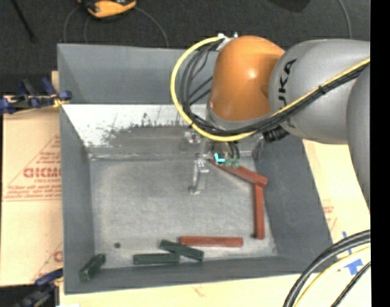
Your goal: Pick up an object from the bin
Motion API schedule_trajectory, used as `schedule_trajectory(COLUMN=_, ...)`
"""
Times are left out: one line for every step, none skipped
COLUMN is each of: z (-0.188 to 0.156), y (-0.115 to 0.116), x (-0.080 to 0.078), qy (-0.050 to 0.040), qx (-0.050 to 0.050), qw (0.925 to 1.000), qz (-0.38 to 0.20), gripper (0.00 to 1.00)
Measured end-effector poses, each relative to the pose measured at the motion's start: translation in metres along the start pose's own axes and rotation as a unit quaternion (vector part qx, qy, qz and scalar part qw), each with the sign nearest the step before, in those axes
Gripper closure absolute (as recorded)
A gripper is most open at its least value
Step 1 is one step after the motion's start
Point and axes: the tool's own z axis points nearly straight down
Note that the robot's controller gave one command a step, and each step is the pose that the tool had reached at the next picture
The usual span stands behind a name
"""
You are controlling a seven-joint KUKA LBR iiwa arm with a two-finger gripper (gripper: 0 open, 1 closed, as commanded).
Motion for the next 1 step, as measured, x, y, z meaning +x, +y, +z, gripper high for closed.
schedule_trajectory(z=-0.0048, y=-0.0002, x=-0.0017, qy=-0.0041, qx=0.0, qw=1.0, qz=0.001, gripper=1.0)
